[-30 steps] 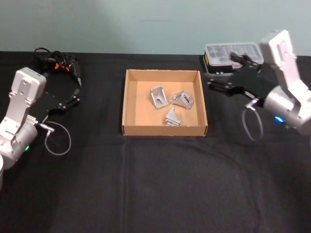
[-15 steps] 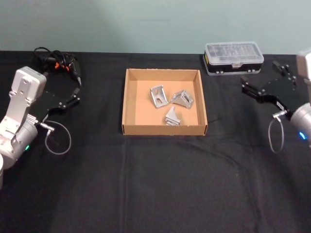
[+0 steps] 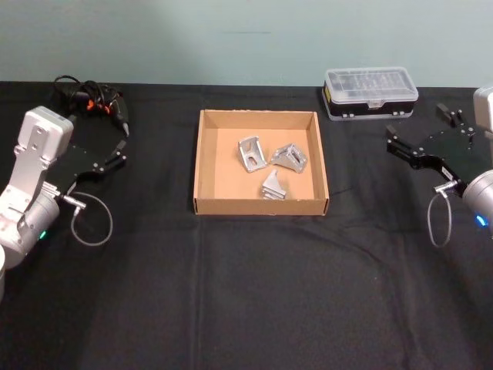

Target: Use one hand to pick up the angle iron from the table and place it into the box.

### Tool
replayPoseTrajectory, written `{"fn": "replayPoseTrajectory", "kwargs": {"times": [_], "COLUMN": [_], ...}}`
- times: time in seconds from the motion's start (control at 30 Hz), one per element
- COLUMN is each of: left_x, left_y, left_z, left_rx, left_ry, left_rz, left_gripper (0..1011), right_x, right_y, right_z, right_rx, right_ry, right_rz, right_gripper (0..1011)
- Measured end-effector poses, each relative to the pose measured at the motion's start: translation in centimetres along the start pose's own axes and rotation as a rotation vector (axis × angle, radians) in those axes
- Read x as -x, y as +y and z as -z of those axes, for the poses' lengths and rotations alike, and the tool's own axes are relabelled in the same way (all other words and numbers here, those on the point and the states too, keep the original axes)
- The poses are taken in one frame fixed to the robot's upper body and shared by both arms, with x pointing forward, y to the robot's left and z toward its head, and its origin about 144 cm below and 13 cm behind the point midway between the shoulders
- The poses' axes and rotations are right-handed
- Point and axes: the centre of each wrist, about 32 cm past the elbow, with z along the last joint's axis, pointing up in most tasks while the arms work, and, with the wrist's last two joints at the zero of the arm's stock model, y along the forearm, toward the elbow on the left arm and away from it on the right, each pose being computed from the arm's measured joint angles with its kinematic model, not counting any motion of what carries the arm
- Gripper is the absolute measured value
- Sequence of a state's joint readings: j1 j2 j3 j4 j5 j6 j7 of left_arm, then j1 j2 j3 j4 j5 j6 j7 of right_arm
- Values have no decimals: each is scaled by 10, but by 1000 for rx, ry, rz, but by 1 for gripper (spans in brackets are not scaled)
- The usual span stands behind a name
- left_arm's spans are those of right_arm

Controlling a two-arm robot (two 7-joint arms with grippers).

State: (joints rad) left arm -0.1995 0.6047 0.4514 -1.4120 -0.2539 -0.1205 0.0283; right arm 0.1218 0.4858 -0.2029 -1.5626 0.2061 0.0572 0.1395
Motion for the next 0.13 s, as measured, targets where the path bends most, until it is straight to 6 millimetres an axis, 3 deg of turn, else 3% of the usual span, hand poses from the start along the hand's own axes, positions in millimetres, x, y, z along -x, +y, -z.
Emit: {"fn": "replayPoseTrajectory", "kwargs": {"times": [0.13], "left_x": [0], "left_y": [0], "left_z": [0], "left_rx": [0], "left_ry": [0], "left_rz": [0], "left_gripper": [1000], "right_x": [0], "right_y": [0], "right_z": [0], "right_rx": [0], "right_ry": [0], "right_rz": [-2], "right_gripper": [1002]}}
